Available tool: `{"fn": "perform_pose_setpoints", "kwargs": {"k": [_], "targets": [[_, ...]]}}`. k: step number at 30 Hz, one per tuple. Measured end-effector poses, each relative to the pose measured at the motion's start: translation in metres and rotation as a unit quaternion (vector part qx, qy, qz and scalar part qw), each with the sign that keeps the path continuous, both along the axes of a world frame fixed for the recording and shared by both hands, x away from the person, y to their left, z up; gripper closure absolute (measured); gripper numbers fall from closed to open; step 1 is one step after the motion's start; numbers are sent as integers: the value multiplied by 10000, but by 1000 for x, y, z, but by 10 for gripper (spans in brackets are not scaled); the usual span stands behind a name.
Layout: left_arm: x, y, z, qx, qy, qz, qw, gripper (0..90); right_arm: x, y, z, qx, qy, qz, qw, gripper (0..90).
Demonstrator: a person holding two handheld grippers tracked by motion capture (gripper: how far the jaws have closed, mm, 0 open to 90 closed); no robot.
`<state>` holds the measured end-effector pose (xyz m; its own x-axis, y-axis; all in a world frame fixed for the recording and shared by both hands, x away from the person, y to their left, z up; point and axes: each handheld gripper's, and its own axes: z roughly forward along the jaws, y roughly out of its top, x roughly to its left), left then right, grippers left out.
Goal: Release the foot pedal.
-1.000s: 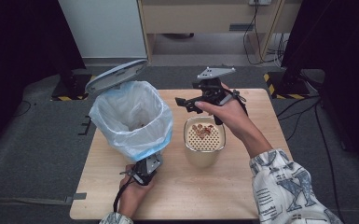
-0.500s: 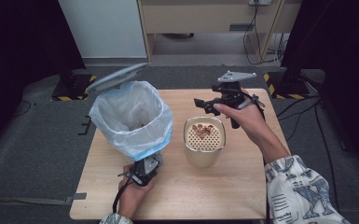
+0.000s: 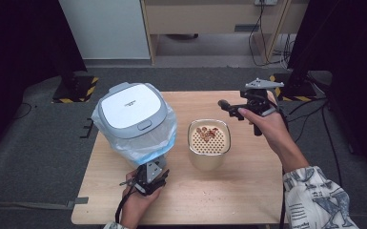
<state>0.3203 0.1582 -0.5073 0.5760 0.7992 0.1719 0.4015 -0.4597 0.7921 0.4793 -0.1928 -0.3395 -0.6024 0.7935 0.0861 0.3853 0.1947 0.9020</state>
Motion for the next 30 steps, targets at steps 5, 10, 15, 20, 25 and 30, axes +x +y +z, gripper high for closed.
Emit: {"fn": "perform_pose_setpoints", "kwargs": {"k": [5, 10, 15, 20, 25, 30], "targets": [[-1, -1, 0, 1, 58, -89, 9999, 447, 1, -8, -8, -38, 35, -164, 9999, 54], [-1, -1, 1, -67, 67, -211, 9997, 439, 1, -15, -13, -48, 70, -251, 9996, 54], [-1, -2, 2, -62, 85, -347, 9993, 440, -1, -25, -19, -53, 82, -366, 9993, 55], [-3, -1, 2, -109, 143, -374, 9991, 435, -3, -38, -26, -30, 109, -630, 9979, 56], [-4, -1, 1, -144, 221, -433, 9987, 394, -7, -51, -36, -5, 129, -952, 9954, 58], [-3, 1, 2, -201, 352, -544, 9977, 372, -13, -63, -47, 46, 171, -1141, 9933, 59]]}}
